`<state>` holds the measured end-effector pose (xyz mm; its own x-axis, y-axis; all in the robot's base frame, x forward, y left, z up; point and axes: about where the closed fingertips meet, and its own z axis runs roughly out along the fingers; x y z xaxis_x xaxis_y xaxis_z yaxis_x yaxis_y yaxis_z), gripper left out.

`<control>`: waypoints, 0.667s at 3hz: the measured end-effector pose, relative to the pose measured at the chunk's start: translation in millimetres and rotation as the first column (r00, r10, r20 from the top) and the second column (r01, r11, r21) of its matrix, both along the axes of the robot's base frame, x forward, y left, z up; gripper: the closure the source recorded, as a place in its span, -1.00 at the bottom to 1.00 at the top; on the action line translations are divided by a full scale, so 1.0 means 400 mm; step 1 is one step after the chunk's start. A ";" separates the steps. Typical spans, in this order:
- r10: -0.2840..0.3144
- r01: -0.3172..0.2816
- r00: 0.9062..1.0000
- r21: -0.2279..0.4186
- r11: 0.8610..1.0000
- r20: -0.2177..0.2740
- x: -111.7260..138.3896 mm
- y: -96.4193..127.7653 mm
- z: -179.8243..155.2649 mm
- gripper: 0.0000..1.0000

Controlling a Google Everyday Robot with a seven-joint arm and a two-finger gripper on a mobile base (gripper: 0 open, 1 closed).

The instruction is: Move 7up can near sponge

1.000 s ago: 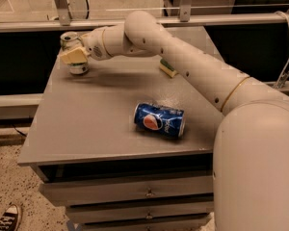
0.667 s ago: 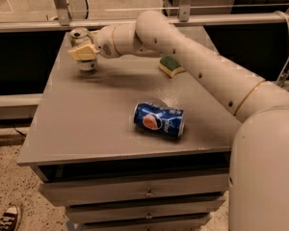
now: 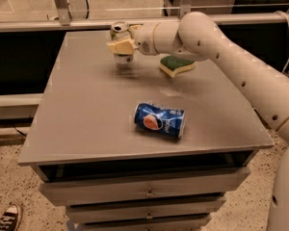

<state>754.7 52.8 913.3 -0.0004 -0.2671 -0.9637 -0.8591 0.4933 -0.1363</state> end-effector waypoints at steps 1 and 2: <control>-0.011 0.011 1.000 -0.005 1.000 0.000 0.001 -0.007 0.000 1.00; -0.057 0.057 0.998 -0.023 0.998 0.003 0.003 -0.037 0.000 1.00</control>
Offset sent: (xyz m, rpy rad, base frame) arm 0.0028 -0.0368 0.0016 -0.0458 -0.0078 -0.1220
